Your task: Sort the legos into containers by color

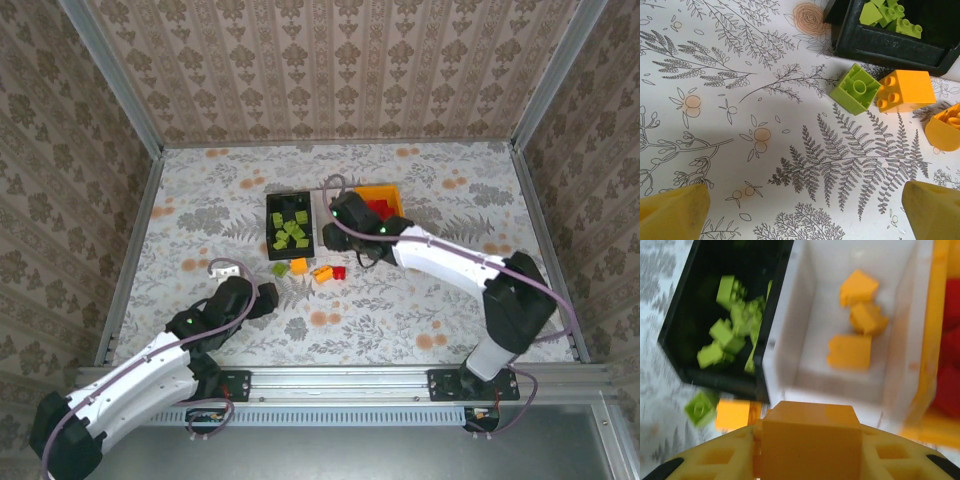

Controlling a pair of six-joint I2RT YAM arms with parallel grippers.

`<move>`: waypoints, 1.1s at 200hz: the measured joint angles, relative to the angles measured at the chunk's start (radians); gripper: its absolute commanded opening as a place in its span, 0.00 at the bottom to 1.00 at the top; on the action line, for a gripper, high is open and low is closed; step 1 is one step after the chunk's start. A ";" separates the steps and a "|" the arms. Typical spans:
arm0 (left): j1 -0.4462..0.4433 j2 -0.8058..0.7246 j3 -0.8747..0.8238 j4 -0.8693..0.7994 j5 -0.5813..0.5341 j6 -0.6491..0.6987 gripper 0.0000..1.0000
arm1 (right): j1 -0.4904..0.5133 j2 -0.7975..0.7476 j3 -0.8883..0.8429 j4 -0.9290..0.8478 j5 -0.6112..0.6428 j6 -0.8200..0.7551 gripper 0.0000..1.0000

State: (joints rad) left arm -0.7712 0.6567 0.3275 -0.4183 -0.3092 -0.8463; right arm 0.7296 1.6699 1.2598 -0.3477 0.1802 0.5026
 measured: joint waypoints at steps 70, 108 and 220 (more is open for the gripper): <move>-0.023 -0.012 0.000 -0.001 0.016 0.000 1.00 | -0.071 0.287 0.254 -0.092 0.019 -0.003 0.62; -0.027 -0.010 0.005 0.000 0.037 0.012 1.00 | -0.071 0.293 0.297 -0.117 0.019 -0.001 0.76; -0.069 0.392 0.221 0.189 0.209 0.263 0.97 | -0.044 -0.137 -0.168 -0.044 -0.035 0.082 0.78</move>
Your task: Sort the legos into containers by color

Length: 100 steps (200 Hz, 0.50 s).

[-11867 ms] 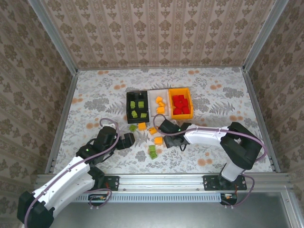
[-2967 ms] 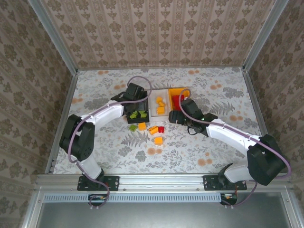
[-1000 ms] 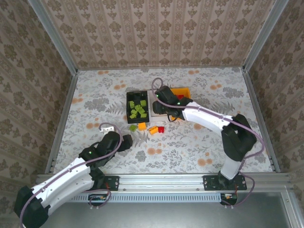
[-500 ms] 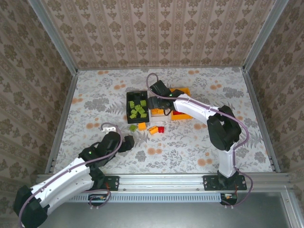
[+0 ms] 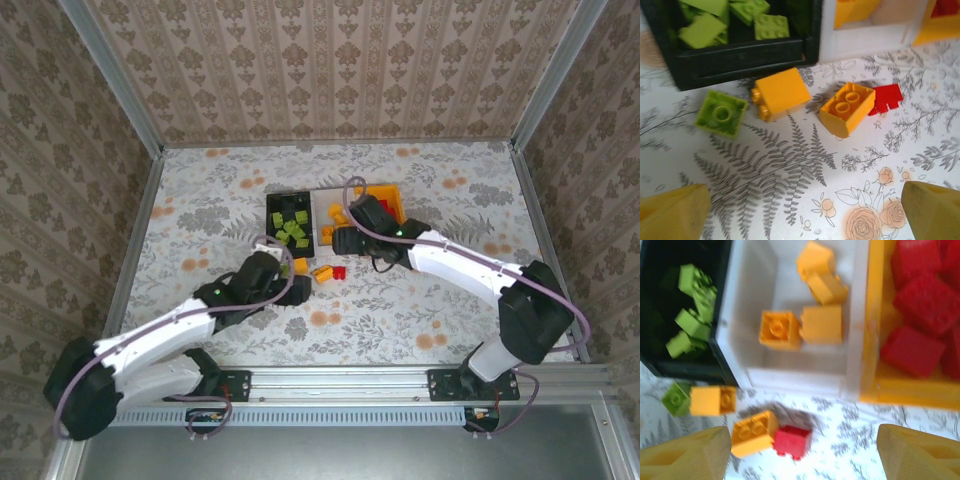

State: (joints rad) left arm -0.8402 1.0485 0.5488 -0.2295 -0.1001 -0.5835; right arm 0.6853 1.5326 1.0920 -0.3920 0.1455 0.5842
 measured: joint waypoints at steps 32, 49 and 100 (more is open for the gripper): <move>-0.051 0.212 0.117 0.029 -0.008 0.100 0.90 | 0.001 -0.056 -0.138 0.014 -0.008 0.032 0.78; -0.066 0.301 0.174 0.047 -0.016 0.143 0.85 | 0.001 -0.102 -0.186 0.021 -0.007 0.047 0.78; -0.078 0.498 0.313 0.038 -0.066 0.242 0.78 | -0.008 -0.256 -0.241 0.026 0.009 0.056 0.79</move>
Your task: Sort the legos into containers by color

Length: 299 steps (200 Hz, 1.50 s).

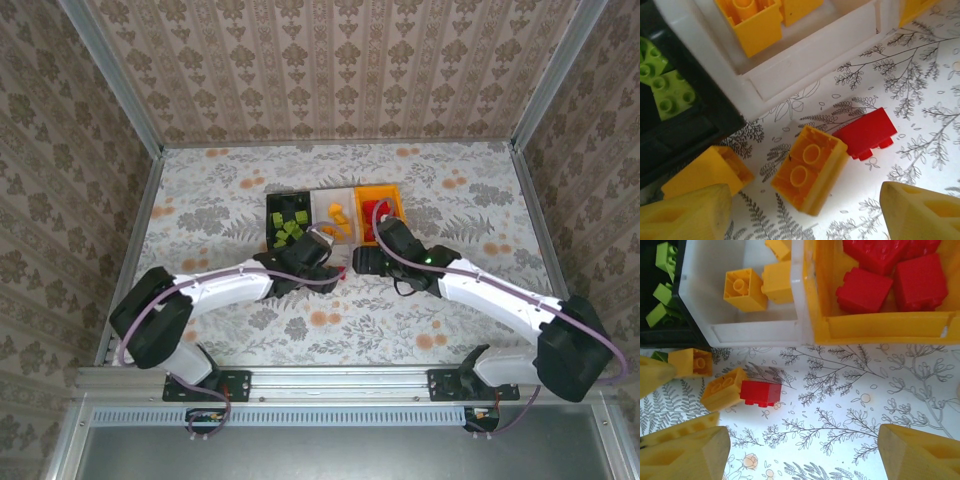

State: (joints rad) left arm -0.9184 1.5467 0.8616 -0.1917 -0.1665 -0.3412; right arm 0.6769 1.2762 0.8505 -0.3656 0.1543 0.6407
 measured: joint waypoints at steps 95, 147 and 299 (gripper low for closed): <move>-0.073 0.167 0.080 -0.055 -0.105 0.066 0.61 | -0.058 -0.120 -0.021 -0.008 0.026 -0.001 0.80; -0.097 0.207 0.089 -0.061 -0.154 0.084 0.43 | -0.072 -0.154 -0.021 -0.021 0.026 -0.002 0.81; -0.036 -0.122 0.060 -0.054 0.011 -0.006 0.26 | -0.095 -0.187 -0.034 -0.026 0.026 -0.004 0.81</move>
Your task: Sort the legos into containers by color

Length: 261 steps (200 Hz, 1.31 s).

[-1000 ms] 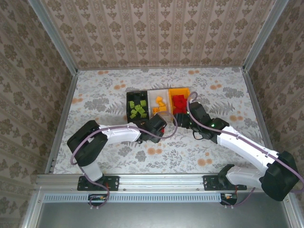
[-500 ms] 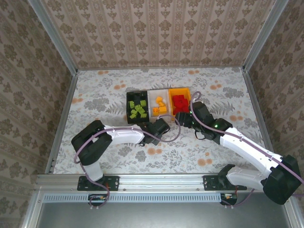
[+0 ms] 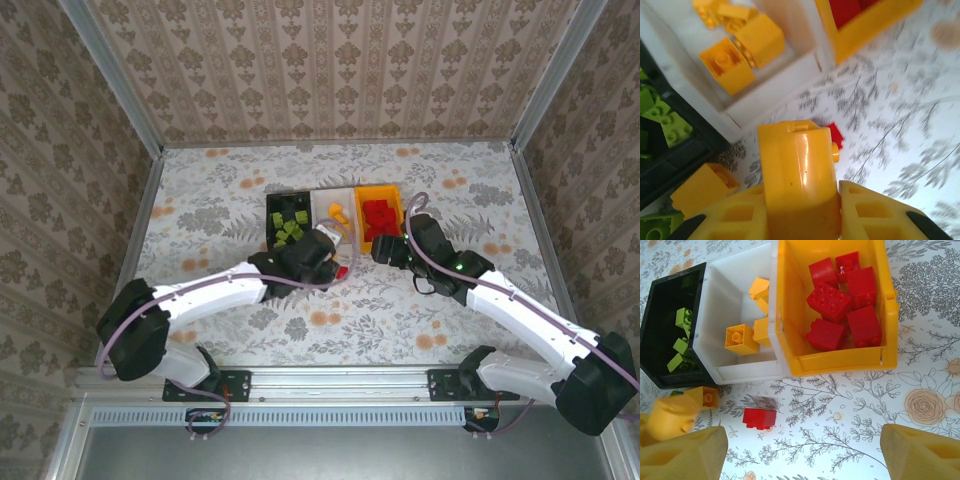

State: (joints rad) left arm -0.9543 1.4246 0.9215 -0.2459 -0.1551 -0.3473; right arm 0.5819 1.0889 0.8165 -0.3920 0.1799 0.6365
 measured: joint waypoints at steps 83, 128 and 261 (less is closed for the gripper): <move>0.193 0.312 0.368 -0.023 0.122 -0.046 0.36 | -0.016 0.002 -0.032 0.002 0.000 0.004 0.81; 0.218 0.412 0.464 -0.083 0.132 -0.058 0.52 | -0.016 0.040 -0.055 0.020 -0.017 0.003 0.84; 0.130 -0.301 0.006 -0.039 0.017 -0.156 1.00 | 0.191 0.459 0.070 0.155 -0.031 0.011 0.82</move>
State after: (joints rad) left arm -0.8246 1.1233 0.9276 -0.2844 -0.1383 -0.5034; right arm 0.7727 1.5475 0.8864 -0.2367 0.1490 0.6479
